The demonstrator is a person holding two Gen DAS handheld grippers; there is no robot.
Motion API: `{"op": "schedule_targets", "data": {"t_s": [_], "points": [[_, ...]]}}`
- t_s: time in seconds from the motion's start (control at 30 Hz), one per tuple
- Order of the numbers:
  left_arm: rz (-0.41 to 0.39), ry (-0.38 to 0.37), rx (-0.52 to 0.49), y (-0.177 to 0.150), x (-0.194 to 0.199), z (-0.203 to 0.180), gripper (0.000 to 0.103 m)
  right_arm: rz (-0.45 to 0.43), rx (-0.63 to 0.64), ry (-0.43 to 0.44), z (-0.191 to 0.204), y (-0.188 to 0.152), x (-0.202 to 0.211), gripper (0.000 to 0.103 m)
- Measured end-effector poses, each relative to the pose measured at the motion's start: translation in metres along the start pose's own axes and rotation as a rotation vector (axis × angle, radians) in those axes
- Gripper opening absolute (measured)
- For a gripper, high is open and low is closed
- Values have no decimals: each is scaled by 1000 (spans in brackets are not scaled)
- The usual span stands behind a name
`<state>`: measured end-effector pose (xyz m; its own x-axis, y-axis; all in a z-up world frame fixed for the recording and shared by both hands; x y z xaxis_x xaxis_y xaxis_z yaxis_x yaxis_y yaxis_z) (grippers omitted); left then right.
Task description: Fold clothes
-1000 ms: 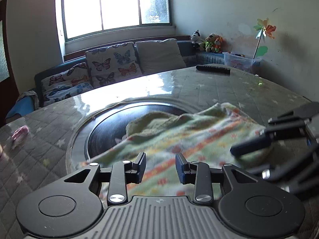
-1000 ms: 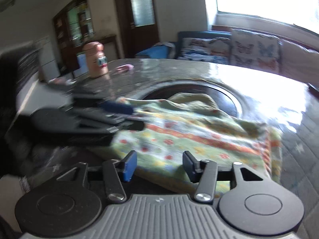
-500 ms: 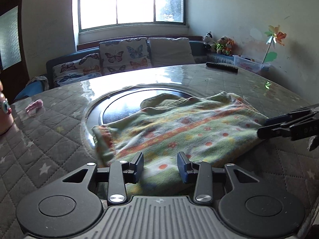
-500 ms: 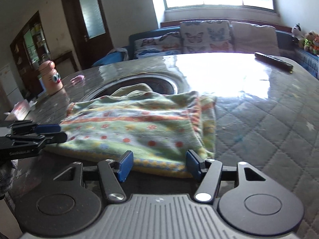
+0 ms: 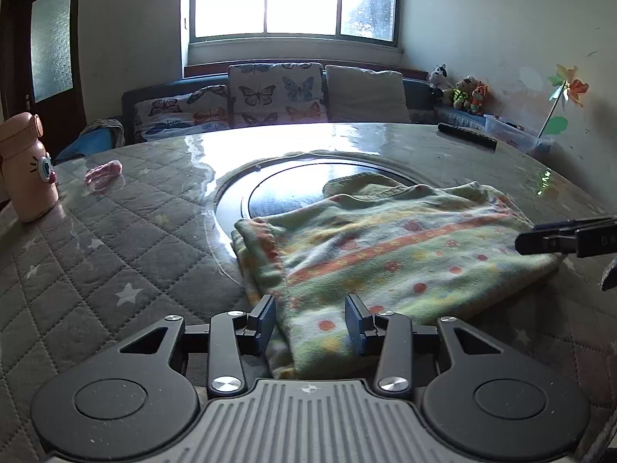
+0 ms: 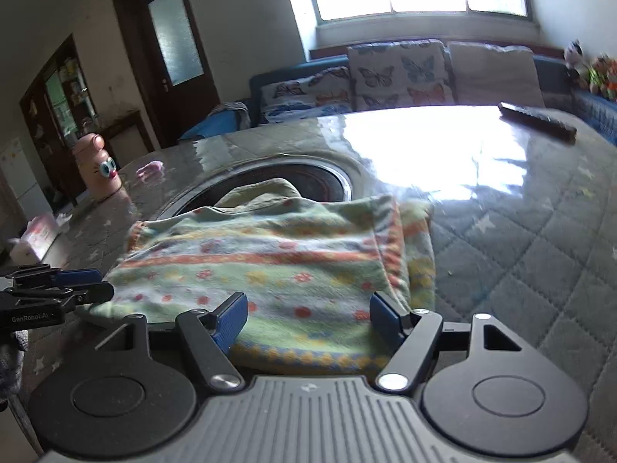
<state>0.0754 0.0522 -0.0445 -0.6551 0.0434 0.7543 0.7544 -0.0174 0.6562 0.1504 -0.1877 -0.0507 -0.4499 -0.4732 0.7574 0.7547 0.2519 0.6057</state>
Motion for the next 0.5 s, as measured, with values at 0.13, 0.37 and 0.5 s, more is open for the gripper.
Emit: {"op": "schedule_targets", "data": {"t_s": [0.13,0.37,0.5], "points": [[-8,16,-5,15,-4,5,43,-15,8,1,0,9,4,76],[-7,93,35,43,-26,32,42,-30,60,22,14,31,-4,81],[14,144,33,47,-40,48,42,-12,65,18,13,35,-14,81]]}}
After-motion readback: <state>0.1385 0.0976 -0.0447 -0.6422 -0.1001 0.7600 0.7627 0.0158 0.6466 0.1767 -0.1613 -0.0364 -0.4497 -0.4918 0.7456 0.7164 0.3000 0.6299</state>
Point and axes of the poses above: each gripper's, at about its wrist camera, not at the fingertips, and x roughly against the way its jaws point, z to its left, y to its top, the point moved 9 cm from there along -x, roughly the way its jaws point, and after that the axes turned 13 degrees about z, right-handed, at the moved point
